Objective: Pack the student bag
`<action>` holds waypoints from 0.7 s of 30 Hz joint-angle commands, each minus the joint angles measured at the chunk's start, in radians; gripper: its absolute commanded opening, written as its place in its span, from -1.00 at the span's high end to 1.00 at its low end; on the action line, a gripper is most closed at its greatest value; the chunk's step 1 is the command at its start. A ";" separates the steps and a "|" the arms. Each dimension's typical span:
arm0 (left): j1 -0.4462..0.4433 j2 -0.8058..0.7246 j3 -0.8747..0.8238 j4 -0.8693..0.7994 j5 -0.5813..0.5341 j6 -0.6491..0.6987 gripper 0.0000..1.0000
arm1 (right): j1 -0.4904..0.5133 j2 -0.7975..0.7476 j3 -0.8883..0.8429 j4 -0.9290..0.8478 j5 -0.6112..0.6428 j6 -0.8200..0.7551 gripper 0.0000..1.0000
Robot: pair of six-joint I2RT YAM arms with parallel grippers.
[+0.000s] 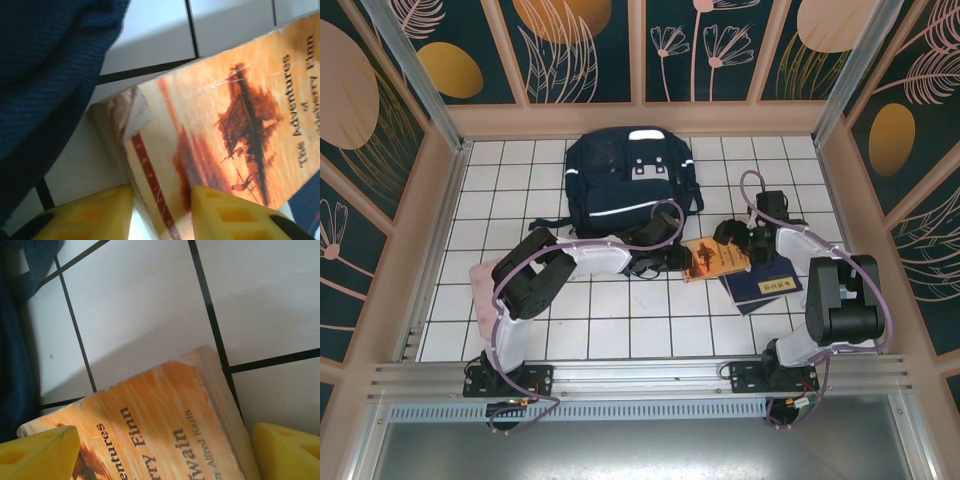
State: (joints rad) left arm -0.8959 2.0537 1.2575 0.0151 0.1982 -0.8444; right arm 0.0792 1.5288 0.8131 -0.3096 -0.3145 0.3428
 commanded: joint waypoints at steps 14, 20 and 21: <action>-0.006 0.063 0.054 -0.037 -0.057 0.066 0.37 | 0.021 -0.368 -0.047 -0.117 -0.377 0.080 -0.46; -0.006 0.071 0.069 -0.049 -0.058 0.081 0.36 | 0.026 -0.354 -0.026 -0.158 -0.428 0.096 -0.07; -0.006 0.071 0.069 -0.050 -0.061 0.083 0.35 | 0.028 -0.349 -0.021 -0.167 -0.421 0.097 -0.06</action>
State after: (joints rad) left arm -0.8921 2.0716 1.3109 -0.0196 0.1406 -0.7895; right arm 0.0803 1.1572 0.7788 -0.3832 -0.6411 0.4210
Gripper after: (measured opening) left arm 0.320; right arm 0.541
